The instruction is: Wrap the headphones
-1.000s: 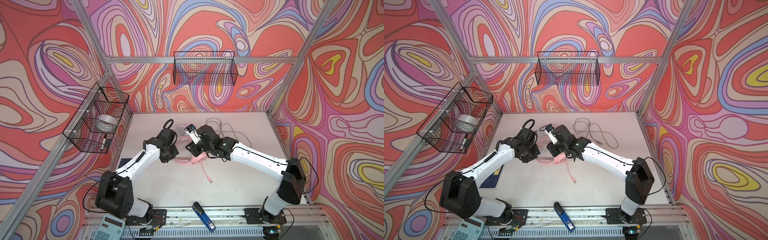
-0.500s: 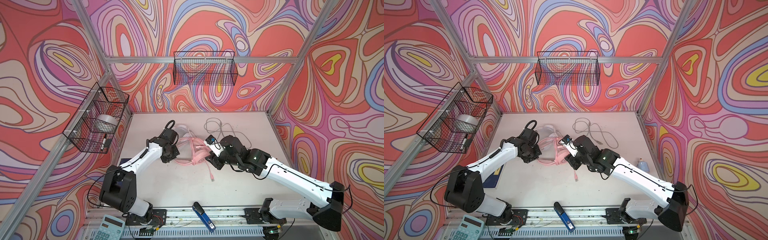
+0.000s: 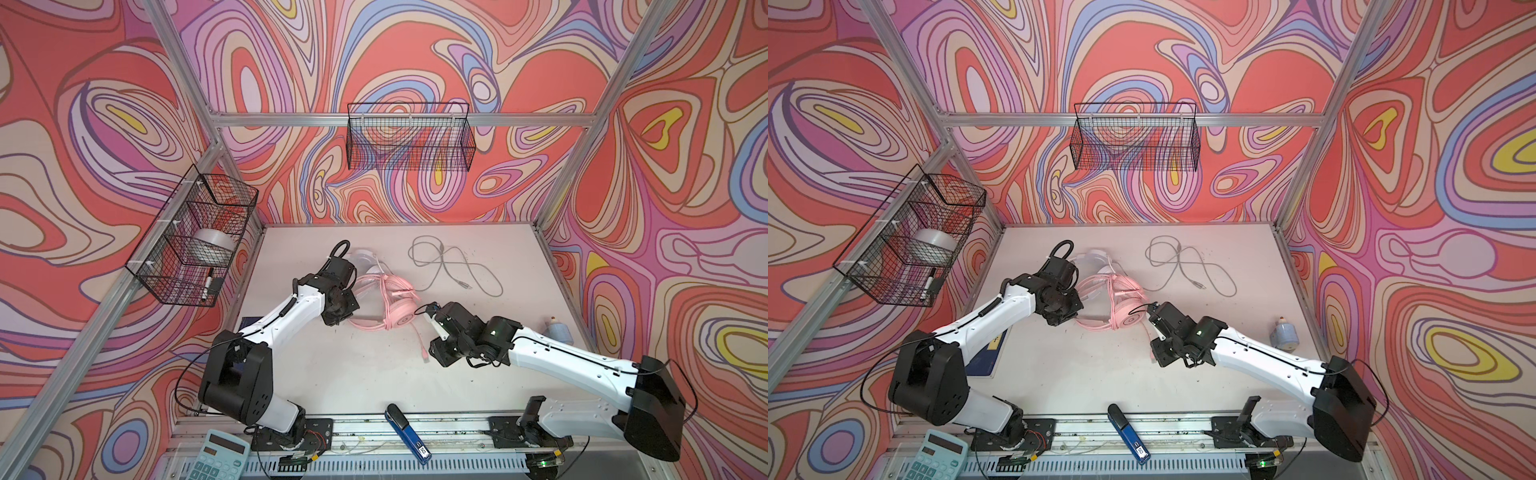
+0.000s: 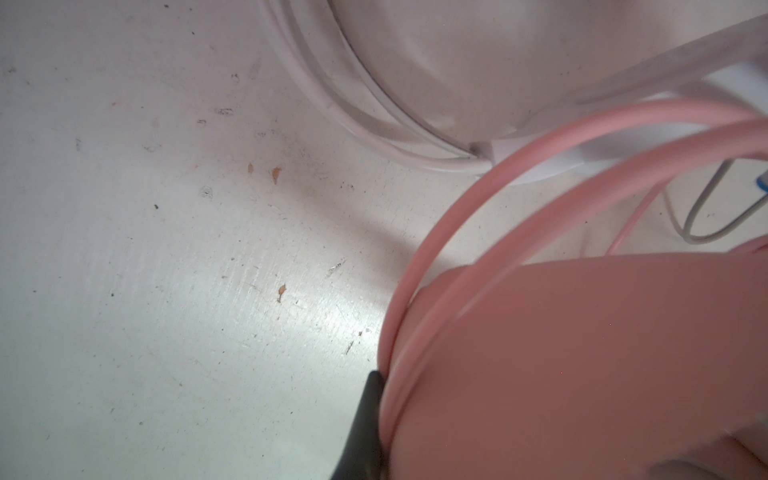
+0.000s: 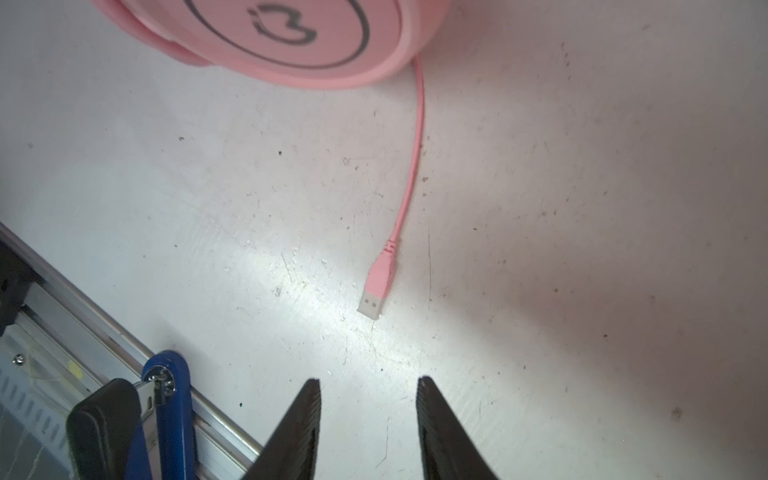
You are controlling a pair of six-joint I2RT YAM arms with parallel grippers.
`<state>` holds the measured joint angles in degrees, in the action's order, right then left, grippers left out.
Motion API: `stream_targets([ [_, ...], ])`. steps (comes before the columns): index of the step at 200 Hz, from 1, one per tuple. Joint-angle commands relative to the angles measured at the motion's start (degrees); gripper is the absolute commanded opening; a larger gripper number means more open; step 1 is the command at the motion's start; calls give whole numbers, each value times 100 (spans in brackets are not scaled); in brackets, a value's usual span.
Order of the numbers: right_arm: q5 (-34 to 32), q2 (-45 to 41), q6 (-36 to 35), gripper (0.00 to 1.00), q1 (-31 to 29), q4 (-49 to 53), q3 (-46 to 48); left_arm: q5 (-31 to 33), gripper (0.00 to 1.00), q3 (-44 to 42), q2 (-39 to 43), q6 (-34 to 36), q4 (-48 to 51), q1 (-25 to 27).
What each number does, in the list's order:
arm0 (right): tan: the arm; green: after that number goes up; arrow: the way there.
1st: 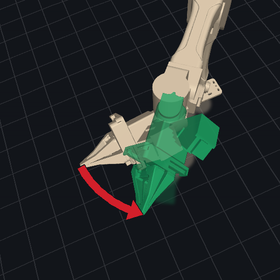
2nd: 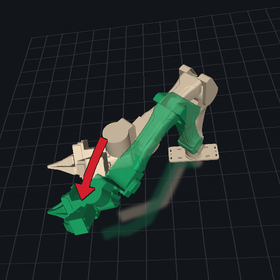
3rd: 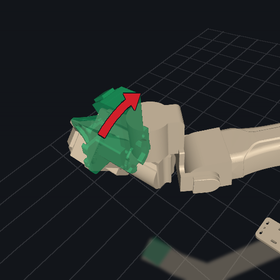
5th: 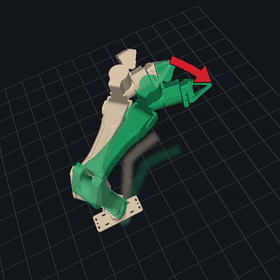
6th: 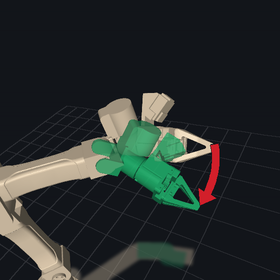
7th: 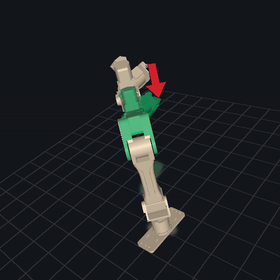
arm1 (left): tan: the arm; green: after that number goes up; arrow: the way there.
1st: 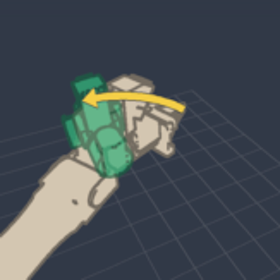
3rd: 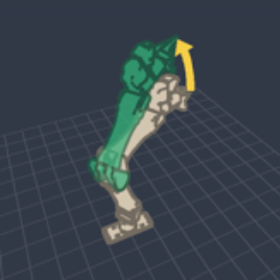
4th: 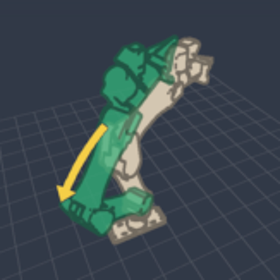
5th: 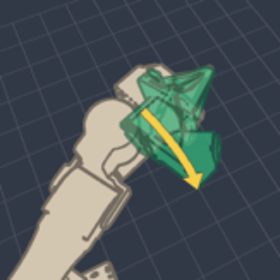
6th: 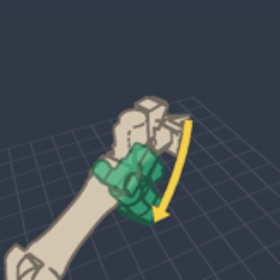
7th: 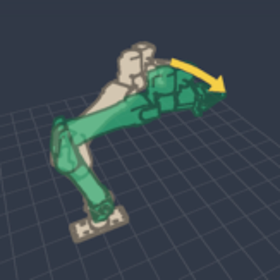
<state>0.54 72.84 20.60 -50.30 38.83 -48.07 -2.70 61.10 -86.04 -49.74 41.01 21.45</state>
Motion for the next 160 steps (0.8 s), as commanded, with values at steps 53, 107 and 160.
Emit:
stream_targets([
  [53, 261, 837, 843, 40, 12, -1295, 457, -50, 0, 23, 86, -142, -270, 35],
  [107, 98, 1399, 971, 39, 19, -1416, 381, -63, 0, 20, 83, -150, -272, 29],
  [160, -9, 1844, 966, 35, 19, -1267, 184, -30, 0, 7, 96, -144, -243, 32],
])
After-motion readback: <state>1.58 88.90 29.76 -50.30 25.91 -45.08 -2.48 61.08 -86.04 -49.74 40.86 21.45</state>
